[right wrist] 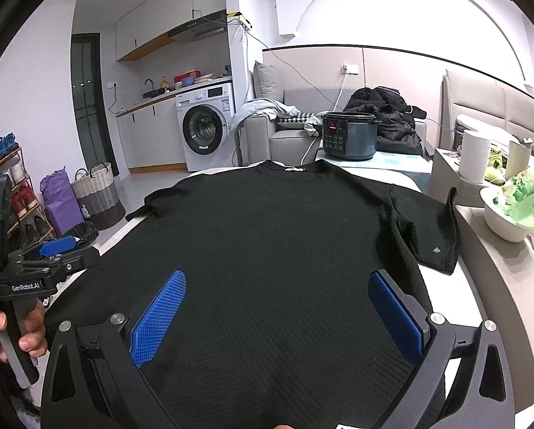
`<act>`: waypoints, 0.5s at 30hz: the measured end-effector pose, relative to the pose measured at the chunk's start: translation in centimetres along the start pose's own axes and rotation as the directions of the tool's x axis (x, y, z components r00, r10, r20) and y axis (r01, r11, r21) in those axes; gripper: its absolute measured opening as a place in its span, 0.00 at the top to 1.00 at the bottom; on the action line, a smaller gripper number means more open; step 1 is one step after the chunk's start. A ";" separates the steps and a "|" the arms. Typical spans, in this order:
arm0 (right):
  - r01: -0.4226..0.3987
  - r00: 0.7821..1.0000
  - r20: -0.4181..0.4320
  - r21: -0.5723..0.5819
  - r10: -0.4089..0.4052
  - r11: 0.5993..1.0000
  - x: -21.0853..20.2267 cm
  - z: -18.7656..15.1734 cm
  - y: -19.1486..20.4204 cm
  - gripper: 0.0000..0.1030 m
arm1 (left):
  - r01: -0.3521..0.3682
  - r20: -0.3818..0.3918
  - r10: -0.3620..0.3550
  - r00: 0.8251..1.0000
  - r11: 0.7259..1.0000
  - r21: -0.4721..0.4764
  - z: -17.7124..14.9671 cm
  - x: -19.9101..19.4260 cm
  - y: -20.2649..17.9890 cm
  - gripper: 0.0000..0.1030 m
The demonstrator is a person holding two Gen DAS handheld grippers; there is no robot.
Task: Fold small clothes
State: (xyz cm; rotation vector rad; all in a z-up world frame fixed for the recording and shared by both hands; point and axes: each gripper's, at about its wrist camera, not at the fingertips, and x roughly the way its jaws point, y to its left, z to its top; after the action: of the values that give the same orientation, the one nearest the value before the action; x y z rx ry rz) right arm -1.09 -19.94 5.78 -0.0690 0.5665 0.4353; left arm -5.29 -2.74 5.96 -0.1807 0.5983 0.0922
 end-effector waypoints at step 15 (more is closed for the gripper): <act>0.056 0.998 0.007 0.076 -0.057 0.995 0.0 0.3 -1.8 0.00 | -0.015 -0.010 0.015 1.000 1.000 -0.007 -0.3 0.7 1.1 0.01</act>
State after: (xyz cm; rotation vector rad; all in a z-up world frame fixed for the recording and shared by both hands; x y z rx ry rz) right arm -0.24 -21.50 5.94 -0.0099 0.5705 0.3586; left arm -5.01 -1.73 5.21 -0.1837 0.6096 0.1075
